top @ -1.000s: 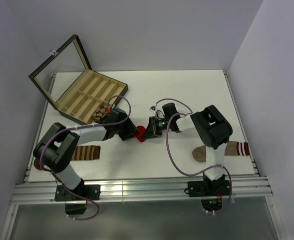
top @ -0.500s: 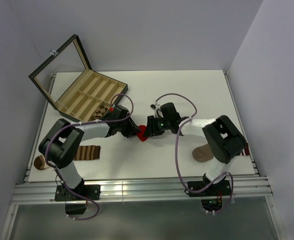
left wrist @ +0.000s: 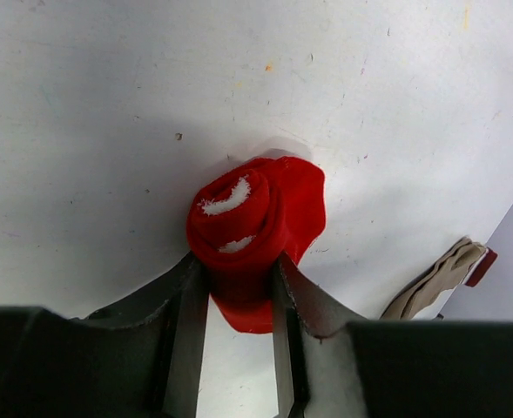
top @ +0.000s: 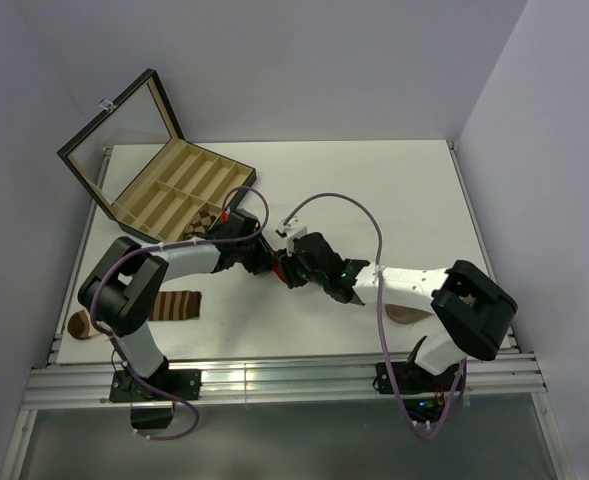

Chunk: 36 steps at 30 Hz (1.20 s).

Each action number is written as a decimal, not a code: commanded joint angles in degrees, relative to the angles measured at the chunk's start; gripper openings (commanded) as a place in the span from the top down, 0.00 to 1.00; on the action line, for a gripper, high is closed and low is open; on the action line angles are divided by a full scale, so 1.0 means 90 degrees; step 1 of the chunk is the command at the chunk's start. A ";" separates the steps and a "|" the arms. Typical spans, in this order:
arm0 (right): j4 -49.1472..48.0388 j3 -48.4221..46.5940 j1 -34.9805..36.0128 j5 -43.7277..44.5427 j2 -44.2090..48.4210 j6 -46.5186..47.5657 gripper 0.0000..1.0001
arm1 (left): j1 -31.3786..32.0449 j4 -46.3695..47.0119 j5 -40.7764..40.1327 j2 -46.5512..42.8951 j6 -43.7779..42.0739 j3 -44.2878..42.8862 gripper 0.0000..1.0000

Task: Roll the socks
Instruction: Roll the sock at the center of the board.

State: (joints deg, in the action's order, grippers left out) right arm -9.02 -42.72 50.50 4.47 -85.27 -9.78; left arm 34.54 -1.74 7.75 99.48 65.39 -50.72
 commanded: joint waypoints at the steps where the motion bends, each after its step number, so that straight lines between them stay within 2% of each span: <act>1: -0.0317 -0.0067 0.0267 0.0909 -0.0348 0.0461 0.50 | 0.0019 -0.0783 -0.0187 0.0275 -0.0312 0.0040 0.64; 21: -0.0307 -0.0654 0.0668 0.1720 -0.2038 0.1009 0.47 | 0.0019 -0.0764 -0.0021 0.0333 -0.0439 -0.0019 0.64; 24: -0.0132 -0.0722 0.0658 0.1808 -0.2214 0.1018 0.57 | 0.0019 -0.0725 0.0018 0.0333 -0.0468 -0.0009 0.65; 26: 0.0044 -0.0790 0.0658 0.1750 -0.2244 0.1018 0.84 | 0.0019 -0.0715 0.0047 0.0343 -0.0497 -0.0019 0.65; 27: 0.0083 -0.0791 0.0639 0.1682 -0.2205 0.1018 0.94 | 0.0019 -0.0725 0.0057 0.0343 -0.0507 -0.0029 0.65; 28: 0.0113 -0.0771 0.0629 0.1594 -0.2156 0.0999 1.00 | 0.0019 -0.0725 0.0038 0.0333 -0.0517 -0.0029 0.63; 32: 0.0648 -0.0878 0.0327 0.0288 -0.1854 0.0746 1.00 | 0.0019 -0.0744 -0.0060 0.0177 -0.0595 -0.0038 0.50; 34: 0.0884 -0.0985 0.0035 -0.0669 -0.1688 0.0619 1.00 | 0.0019 -0.0677 -0.0186 0.0012 -0.0595 -0.0009 0.40; 36: 0.1196 -0.1122 -0.0161 -0.1507 -0.1551 0.0443 1.00 | 0.0019 -0.0657 -0.0284 -0.0164 -0.0576 0.0030 0.35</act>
State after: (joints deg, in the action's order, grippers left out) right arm -5.67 -51.18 51.33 7.70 -100.40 -1.91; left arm 33.80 -2.11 6.11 99.33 62.54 -51.77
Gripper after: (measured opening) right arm 0.058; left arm 0.636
